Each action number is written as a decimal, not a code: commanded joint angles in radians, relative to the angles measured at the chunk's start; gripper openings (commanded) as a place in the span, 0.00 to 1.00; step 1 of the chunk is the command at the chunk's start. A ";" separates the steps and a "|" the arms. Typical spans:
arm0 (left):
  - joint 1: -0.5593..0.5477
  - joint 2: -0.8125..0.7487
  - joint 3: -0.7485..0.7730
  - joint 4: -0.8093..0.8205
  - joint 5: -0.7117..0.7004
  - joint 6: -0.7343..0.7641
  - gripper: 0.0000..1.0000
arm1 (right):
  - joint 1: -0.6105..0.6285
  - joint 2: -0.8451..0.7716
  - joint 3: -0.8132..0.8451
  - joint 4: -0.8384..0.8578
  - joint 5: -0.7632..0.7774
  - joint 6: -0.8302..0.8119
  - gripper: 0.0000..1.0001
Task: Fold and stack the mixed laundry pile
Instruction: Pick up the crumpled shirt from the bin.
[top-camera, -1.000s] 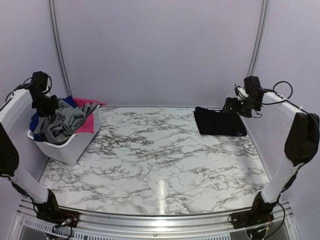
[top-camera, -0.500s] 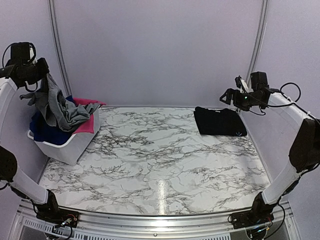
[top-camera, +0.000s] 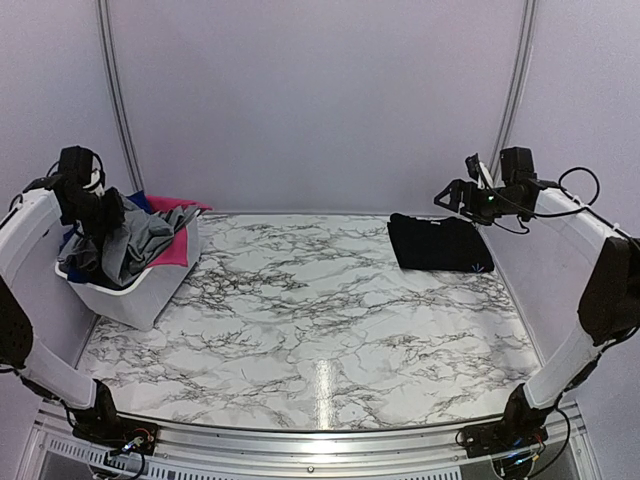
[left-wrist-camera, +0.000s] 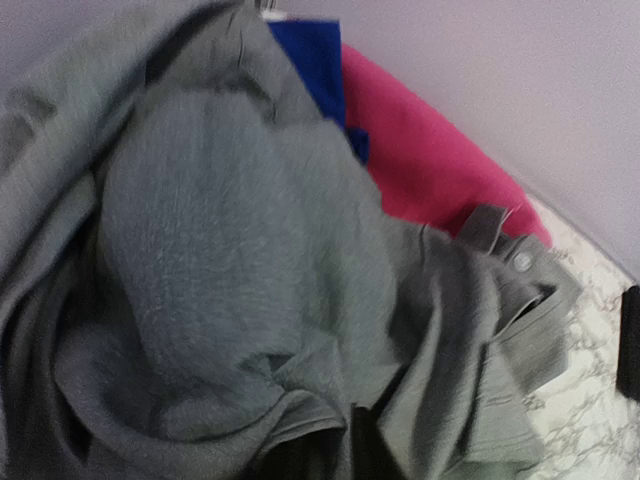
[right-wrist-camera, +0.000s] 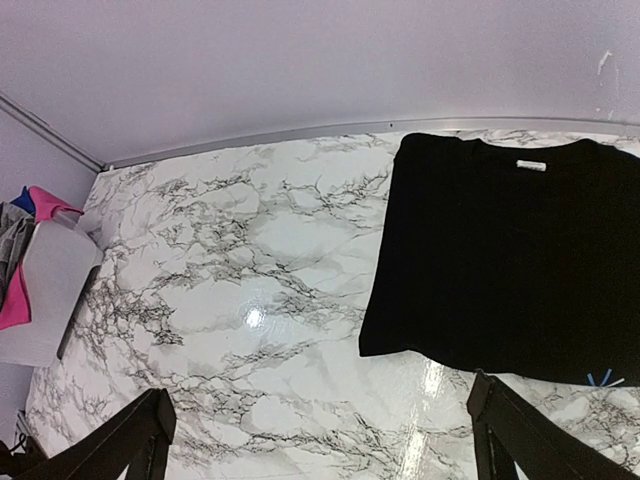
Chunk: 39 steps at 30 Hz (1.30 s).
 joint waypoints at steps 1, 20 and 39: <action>0.002 -0.020 -0.086 -0.080 -0.030 0.037 0.50 | 0.002 0.002 0.001 0.024 -0.038 0.008 0.98; 0.000 0.180 -0.057 -0.034 -0.049 0.078 0.48 | 0.003 0.000 -0.045 0.040 -0.061 0.005 0.99; 0.030 -0.026 0.483 0.086 -0.051 -0.124 0.00 | 0.001 -0.030 -0.116 0.062 -0.083 0.006 0.98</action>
